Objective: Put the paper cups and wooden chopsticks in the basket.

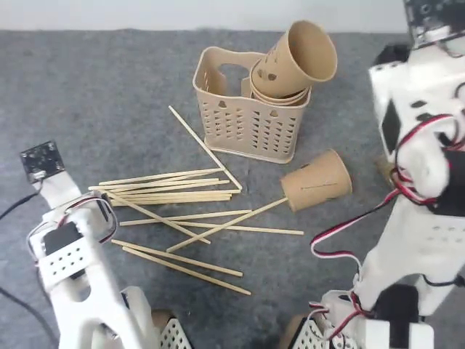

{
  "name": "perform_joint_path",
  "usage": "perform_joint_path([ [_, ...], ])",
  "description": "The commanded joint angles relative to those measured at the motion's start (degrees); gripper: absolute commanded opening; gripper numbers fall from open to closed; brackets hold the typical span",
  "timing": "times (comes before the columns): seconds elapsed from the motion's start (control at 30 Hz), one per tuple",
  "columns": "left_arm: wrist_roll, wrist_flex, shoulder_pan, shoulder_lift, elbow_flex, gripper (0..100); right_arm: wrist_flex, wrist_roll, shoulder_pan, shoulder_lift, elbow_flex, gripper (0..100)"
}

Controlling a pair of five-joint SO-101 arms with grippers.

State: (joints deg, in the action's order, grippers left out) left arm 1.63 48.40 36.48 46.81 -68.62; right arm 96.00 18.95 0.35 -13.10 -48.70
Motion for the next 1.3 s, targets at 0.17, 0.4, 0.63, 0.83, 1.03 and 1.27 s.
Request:
perform_joint_path([
  [0.17,-0.53,-1.23,-0.53,1.23,0.40,18,0.75,-3.69,0.57,-2.77,13.27,0.7],
  [0.4,-0.53,-1.23,-0.53,1.23,0.40,18,-16.40,-3.78,-2.51,-20.53,42.55,0.7],
  [0.63,-0.53,-1.23,-0.53,1.23,0.40,18,-36.70,-4.22,-5.23,-29.32,69.45,0.7],
  [0.83,-0.53,-1.23,-0.53,1.23,0.40,18,-42.86,-6.51,-5.41,-24.31,71.30,0.7],
  [1.03,-0.53,-1.23,-0.53,1.23,0.40,18,-50.59,-6.59,-7.87,-19.12,71.30,0.7],
  [1.27,-0.53,-2.29,-0.53,1.05,0.22,18,-58.15,-6.51,-10.59,-17.19,71.03,0.7],
])
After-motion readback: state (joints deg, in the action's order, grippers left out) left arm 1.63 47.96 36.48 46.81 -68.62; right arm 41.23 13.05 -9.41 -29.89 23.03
